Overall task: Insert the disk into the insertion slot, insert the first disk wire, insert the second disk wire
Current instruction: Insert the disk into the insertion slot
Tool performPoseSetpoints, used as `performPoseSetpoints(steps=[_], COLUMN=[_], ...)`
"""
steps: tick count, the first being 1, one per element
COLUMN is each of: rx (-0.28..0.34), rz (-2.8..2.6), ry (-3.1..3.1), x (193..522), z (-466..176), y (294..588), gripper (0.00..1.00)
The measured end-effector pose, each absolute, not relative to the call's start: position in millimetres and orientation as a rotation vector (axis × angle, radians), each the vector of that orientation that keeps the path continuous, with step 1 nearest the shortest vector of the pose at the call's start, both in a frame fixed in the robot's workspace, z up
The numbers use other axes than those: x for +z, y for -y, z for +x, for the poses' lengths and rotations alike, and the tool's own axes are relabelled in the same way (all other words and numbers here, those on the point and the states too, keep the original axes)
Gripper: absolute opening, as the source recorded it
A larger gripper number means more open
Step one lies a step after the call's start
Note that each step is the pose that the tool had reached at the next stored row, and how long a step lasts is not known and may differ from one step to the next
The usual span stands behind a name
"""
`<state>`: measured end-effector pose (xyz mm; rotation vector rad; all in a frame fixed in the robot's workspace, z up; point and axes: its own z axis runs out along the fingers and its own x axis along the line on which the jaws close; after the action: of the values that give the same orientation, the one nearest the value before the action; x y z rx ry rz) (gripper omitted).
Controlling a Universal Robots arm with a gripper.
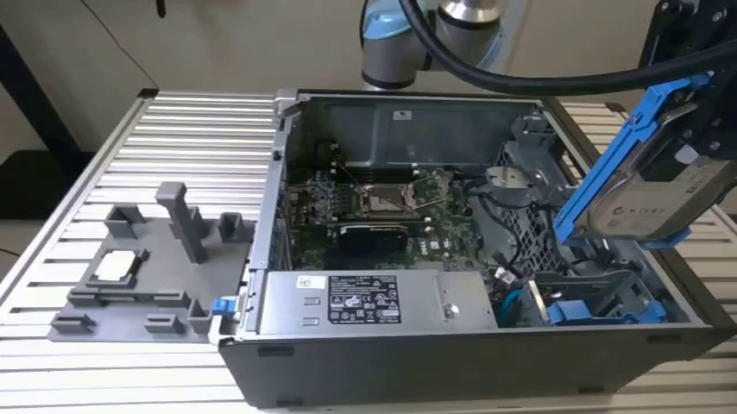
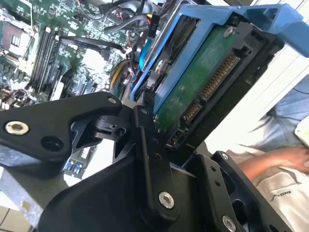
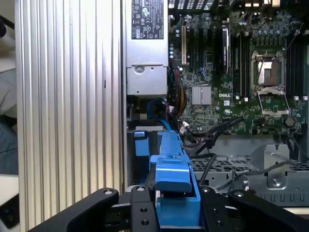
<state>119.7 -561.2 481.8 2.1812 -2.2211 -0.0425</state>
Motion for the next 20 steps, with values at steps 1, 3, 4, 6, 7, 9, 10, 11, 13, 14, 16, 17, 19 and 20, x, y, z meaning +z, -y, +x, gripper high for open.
performPoseSetpoints(steps=[1,3,4,6,7,9,10,11,13,14,16,17,19,20], rx=[-0.043,-0.043,-0.043,-0.043,-0.043,-0.042,-0.042,-0.041,-0.041,-0.041,-0.041,-0.042,-0.041,-0.04], rz=[2.181,2.181,2.181,2.181,2.182,2.182,2.182,2.182,2.182,2.182,2.182,2.183,2.184,2.184], ry=[2.221,2.221,2.221,2.221,2.221,2.222,2.222,2.222,2.222,2.222,2.222,2.222,2.221,2.22], x=[482,482,481,480,480,478,477,476,473,472,470,469,467,466], z=[120,120,120,120,120,120,120,120,120,120,120,120,120,120], y=[561,561,561,561,561,561,561,561,564,565,567,568,569,569], gripper=[0.33,0.33,0.33,0.33,0.33,0.33,0.33,0.33,0.33,0.33,0.33,0.33,0.33,0.33])
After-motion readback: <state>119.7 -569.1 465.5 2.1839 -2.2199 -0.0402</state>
